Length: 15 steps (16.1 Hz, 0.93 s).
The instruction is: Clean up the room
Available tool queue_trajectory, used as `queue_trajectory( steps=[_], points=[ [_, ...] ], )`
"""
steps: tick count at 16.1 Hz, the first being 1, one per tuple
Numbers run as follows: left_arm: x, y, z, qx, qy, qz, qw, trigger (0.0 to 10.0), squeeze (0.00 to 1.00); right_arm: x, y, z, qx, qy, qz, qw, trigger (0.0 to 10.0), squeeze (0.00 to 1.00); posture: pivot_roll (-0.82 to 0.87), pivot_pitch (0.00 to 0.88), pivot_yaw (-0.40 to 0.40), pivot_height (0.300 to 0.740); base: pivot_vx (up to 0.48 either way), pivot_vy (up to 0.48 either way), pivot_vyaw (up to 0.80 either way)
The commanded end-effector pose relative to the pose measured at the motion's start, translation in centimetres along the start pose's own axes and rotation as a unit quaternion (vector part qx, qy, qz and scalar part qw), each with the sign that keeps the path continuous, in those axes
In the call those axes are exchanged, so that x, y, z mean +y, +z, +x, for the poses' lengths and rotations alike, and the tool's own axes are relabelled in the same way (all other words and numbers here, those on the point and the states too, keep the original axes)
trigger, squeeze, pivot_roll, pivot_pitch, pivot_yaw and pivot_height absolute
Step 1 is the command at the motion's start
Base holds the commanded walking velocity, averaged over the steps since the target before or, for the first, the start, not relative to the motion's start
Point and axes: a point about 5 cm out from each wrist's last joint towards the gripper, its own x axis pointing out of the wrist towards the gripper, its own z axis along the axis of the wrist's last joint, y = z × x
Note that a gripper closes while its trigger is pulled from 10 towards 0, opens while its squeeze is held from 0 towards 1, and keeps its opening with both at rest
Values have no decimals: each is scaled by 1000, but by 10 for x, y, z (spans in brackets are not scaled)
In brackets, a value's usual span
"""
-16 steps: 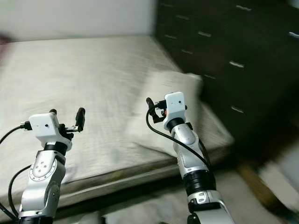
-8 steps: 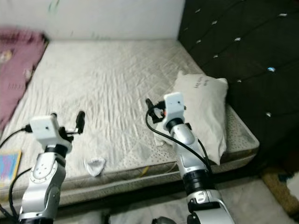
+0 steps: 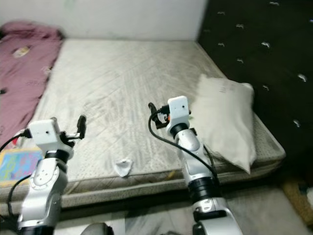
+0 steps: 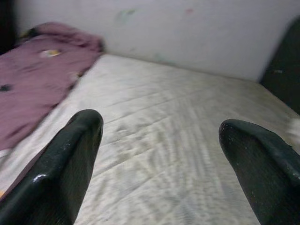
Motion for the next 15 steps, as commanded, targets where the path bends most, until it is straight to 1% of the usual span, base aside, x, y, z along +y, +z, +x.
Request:
queue_trajectory(
  steps=[1,2,3,5,6,7,8,9,10,12,13,15],
  points=[
    [-2,7,1,-15,-18,-4,1000,10000,0,-1,5,3,-6,1,-6,1000,10000,0,17,0,-79,740,0,0,800],
    [1,7,2,-18,-8,0,1000,10000,0,-2,6,4,-6,0,-7,1000,10000,0,11,0,-76,740,0,0,0],
    [0,7,2,-18,-17,-10,1000,10000,0,-3,7,5,-7,-1,-7,1000,10000,0,11,0,-76,740,0,0,0],
    [0,7,2,-15,-15,4,1000,10000,0,-7,5,4,-5,-9,-8,1000,10000,0,9,0,-75,740,0,0,0],
    [-2,8,3,-23,-23,1,999,10000,0,-6,5,3,-4,-9,-8,1000,10000,0,9,0,-76,740,0,0,0],
    [-4,7,4,-20,-21,15,999,10000,0,-4,4,3,-4,-7,-7,1000,10000,0,10,0,-76,740,0,0,694],
    [-5,4,3,-6,-25,12,1000,10000,0,-3,4,3,-5,-6,-4,1000,10000,0,10,0,-76,740,0,0,0],
    [-5,4,2,-14,-34,19,999,10000,0,-3,4,3,-4,-7,-2,1000,10000,0,10,0,-76,740,0,0,0],
    [-6,3,2,-11,-34,6,999,10000,0,-3,4,4,-4,-8,-1,1000,10000,0,10,0,-76,740,0,0,0],
    [-6,3,2,-14,-34,9,999,10000,0,-3,5,4,-4,-7,-4,1000,10000,0,10,0,-76,740,0,0,0],
    [-7,4,3,-15,-36,8,999,10000,0,-3,5,4,-5,-3,-14,1000,10000,0,9,0,-79,740,0,0,0],
    [-7,3,4,-11,-33,3,999,10000,0,-3,5,4,-4,-5,-9,1000,10000,0,7,0,-81,740,0,0,0]
  ],
)
